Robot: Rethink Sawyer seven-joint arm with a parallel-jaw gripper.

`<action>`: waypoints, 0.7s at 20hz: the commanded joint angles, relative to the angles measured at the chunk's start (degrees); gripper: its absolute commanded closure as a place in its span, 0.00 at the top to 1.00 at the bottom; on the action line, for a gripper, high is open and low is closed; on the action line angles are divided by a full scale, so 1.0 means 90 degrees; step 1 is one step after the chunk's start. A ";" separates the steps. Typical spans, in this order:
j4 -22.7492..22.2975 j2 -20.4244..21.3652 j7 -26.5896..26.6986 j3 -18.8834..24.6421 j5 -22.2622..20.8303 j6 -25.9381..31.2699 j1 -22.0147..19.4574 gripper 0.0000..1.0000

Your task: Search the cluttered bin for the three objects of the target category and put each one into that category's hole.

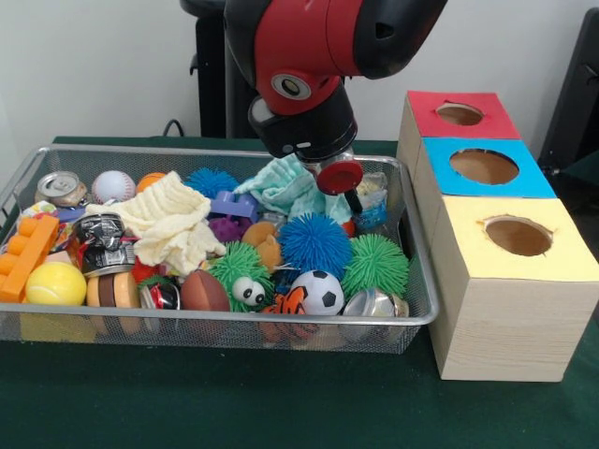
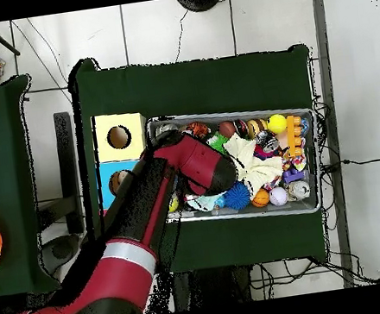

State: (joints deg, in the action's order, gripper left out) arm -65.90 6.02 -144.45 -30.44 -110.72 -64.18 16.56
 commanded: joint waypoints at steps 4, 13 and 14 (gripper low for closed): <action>-0.0154 -0.0442 0.0291 0.1186 0.0087 -0.0057 0.0110 1.00; -0.0357 -0.0128 0.0373 0.1137 0.0189 -0.0188 0.0074 1.00; -0.0378 -0.0087 0.0348 0.1120 0.0187 -0.0216 0.0087 1.00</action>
State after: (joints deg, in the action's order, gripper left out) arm -65.87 6.80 -144.45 -30.42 -110.97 -64.21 16.61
